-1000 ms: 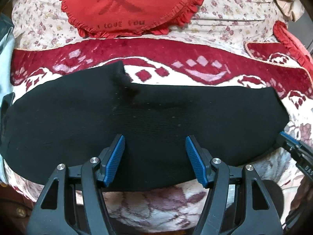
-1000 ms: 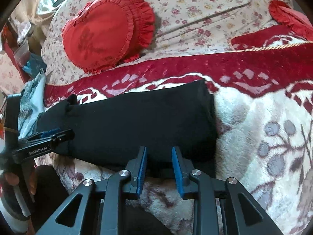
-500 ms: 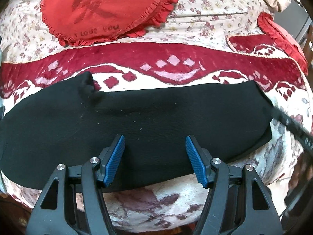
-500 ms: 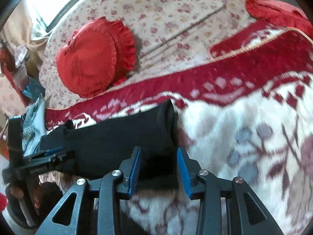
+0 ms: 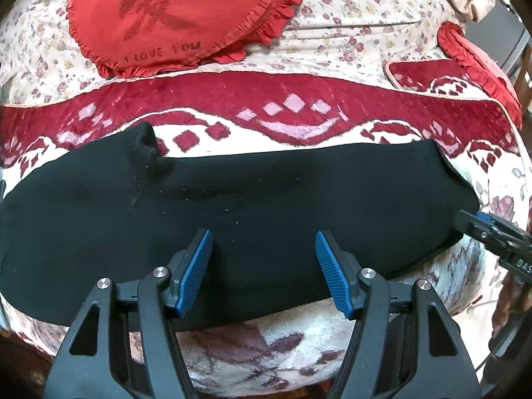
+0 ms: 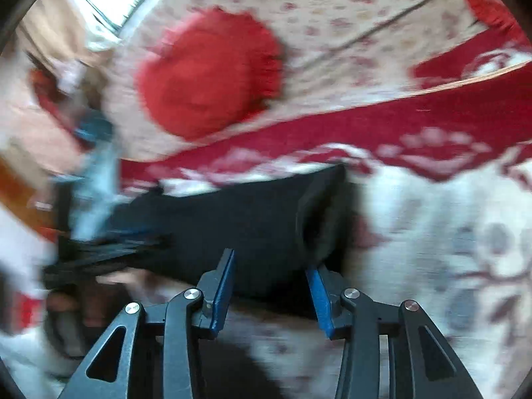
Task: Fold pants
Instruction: 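Grasp the pant leg end with the right gripper and lift it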
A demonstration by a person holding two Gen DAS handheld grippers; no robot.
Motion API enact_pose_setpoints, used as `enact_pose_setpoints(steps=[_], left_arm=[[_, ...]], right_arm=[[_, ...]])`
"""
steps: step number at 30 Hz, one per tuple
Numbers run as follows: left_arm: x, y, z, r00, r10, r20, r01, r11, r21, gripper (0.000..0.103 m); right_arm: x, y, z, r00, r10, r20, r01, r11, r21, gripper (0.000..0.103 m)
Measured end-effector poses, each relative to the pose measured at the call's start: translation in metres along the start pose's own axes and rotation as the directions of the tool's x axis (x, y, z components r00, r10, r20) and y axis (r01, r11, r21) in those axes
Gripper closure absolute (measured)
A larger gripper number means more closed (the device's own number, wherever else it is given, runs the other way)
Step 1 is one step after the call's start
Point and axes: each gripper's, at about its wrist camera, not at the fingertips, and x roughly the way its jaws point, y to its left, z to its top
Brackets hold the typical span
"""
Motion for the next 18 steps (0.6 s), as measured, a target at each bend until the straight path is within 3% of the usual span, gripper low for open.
enact_pose_setpoints(steps=[2, 4, 6, 10, 14, 18], left_arm=[[0.000, 0.000, 0.000, 1.000, 0.005, 0.000, -0.005, 1.000, 0.000, 0.039], [0.000, 0.001, 0.000, 1.000, 0.006, -0.001, -0.006, 1.000, -0.004, 0.039], [-0.002, 0.001, 0.000, 1.000, 0.006, 0.002, -0.006, 1.000, -0.005, 0.039], [-0.005, -0.002, 0.002, 1.000, 0.000, 0.017, 0.000, 1.000, -0.005, 0.039], [-0.001, -0.009, 0.003, 1.000, -0.004, 0.005, 0.004, 1.000, 0.007, 0.039], [0.000, -0.019, 0.005, 1.000, -0.003, 0.008, 0.003, 0.999, 0.032, 0.039]], right_arm=[[0.006, -0.008, -0.002, 0.998, 0.065, 0.010, -0.065, 0.996, 0.052, 0.062], [0.007, -0.014, -0.002, 0.995, 0.079, 0.054, -0.084, 0.992, 0.096, 0.066], [0.004, -0.018, -0.003, 0.994, 0.054, 0.091, -0.066, 0.989, 0.130, 0.098], [-0.015, -0.013, -0.017, 0.993, 0.013, 0.121, -0.027, 0.994, 0.110, 0.098], [-0.002, -0.017, -0.031, 0.998, -0.015, 0.063, 0.007, 0.991, 0.136, 0.098], [-0.009, -0.031, -0.031, 0.993, 0.016, 0.117, -0.043, 0.973, 0.227, 0.094]])
